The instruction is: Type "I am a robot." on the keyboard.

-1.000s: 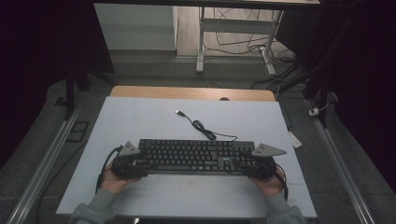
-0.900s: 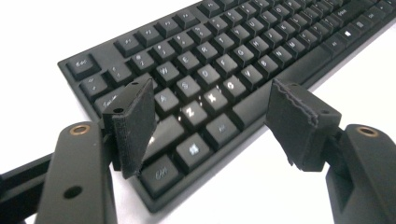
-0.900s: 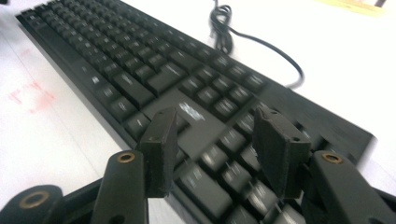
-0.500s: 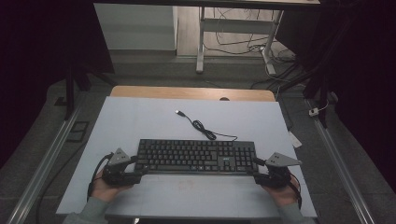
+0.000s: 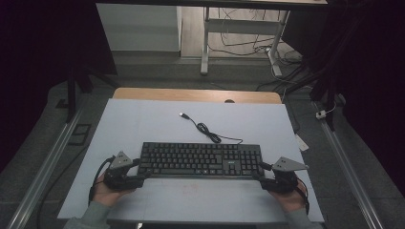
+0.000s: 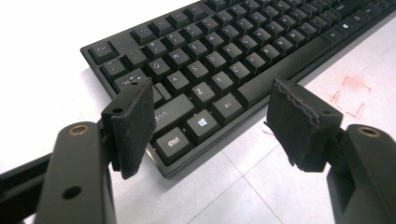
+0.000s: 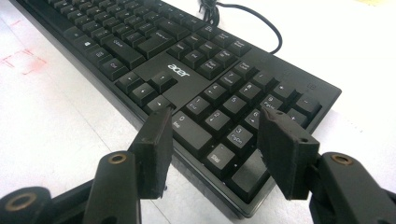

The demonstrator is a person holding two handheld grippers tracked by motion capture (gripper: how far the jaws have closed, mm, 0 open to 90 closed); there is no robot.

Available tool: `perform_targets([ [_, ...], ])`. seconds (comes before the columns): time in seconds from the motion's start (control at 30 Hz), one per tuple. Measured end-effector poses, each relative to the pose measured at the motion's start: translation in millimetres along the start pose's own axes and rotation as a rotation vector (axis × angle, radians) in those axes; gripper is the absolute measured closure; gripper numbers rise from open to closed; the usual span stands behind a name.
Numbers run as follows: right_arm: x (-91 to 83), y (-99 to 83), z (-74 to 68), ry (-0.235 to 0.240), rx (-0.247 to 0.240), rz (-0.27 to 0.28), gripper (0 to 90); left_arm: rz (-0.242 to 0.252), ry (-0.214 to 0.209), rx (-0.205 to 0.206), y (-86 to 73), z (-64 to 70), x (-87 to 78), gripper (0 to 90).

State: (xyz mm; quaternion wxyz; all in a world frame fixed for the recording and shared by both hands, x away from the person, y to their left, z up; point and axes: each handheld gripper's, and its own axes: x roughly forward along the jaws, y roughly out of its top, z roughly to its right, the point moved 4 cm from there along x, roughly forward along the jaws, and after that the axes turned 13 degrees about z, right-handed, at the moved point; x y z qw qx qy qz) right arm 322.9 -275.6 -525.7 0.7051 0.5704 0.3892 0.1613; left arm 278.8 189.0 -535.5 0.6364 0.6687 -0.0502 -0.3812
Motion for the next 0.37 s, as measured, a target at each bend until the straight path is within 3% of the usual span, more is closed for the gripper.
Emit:
perform_targets([
  [0.37, 1.2, -0.7, -0.3, 0.008, 0.001, 0.0, 45.6, -0.004, -0.001, 0.001, -0.6, -0.9, 0.8, 31.8],
])
